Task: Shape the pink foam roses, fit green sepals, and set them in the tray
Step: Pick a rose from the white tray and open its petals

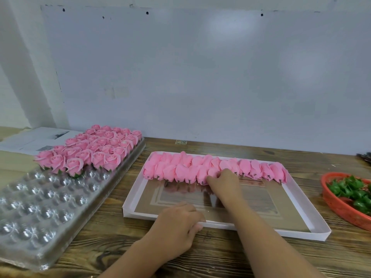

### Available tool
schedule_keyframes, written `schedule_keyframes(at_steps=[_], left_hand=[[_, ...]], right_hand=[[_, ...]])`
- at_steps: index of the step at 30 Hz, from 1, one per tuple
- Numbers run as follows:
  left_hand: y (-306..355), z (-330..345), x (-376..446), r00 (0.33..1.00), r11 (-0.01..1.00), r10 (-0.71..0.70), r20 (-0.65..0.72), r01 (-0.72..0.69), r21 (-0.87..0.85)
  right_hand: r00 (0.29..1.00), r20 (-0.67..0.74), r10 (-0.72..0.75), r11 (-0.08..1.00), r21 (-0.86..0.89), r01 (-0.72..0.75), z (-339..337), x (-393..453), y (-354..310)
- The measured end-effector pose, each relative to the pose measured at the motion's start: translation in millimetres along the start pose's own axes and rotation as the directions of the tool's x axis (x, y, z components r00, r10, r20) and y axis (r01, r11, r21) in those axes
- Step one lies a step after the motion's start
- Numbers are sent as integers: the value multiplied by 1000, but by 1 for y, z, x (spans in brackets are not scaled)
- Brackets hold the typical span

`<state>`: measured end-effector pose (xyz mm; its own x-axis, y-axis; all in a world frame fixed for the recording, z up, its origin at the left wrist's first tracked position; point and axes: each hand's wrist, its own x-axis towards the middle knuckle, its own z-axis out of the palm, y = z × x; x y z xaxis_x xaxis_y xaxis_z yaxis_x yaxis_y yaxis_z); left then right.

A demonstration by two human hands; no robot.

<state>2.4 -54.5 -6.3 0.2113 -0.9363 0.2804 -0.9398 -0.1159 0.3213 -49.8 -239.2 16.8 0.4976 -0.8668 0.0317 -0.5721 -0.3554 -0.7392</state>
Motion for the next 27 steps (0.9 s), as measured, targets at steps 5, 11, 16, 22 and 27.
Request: schedule_keyframes(at_steps=[5, 11, 16, 22, 27], left_hand=[[1, 0, -1, 1000, 1000, 6, -6, -6, 2], [2, -1, 0, 1000, 1000, 3, 7, -3, 14], [3, -4, -2, 1000, 1000, 7, 7, -7, -5], [8, -15, 1, 984, 970, -150, 92, 165, -180], [20, -27, 23, 944, 781, -282, 169, 328, -531]], right_hand=[[999, -52, 11, 1000, -11, -11, 8, 0, -2], [998, -47, 32, 998, 48, -30, 3, 3, -1], [985, 19, 172, 931, 323, -169, -18, -2, 3], [941, 320, 110, 623, 715, -316, -49, -24, 23], [888, 455, -67, 364, 840, -403, -60, -54, 26]])
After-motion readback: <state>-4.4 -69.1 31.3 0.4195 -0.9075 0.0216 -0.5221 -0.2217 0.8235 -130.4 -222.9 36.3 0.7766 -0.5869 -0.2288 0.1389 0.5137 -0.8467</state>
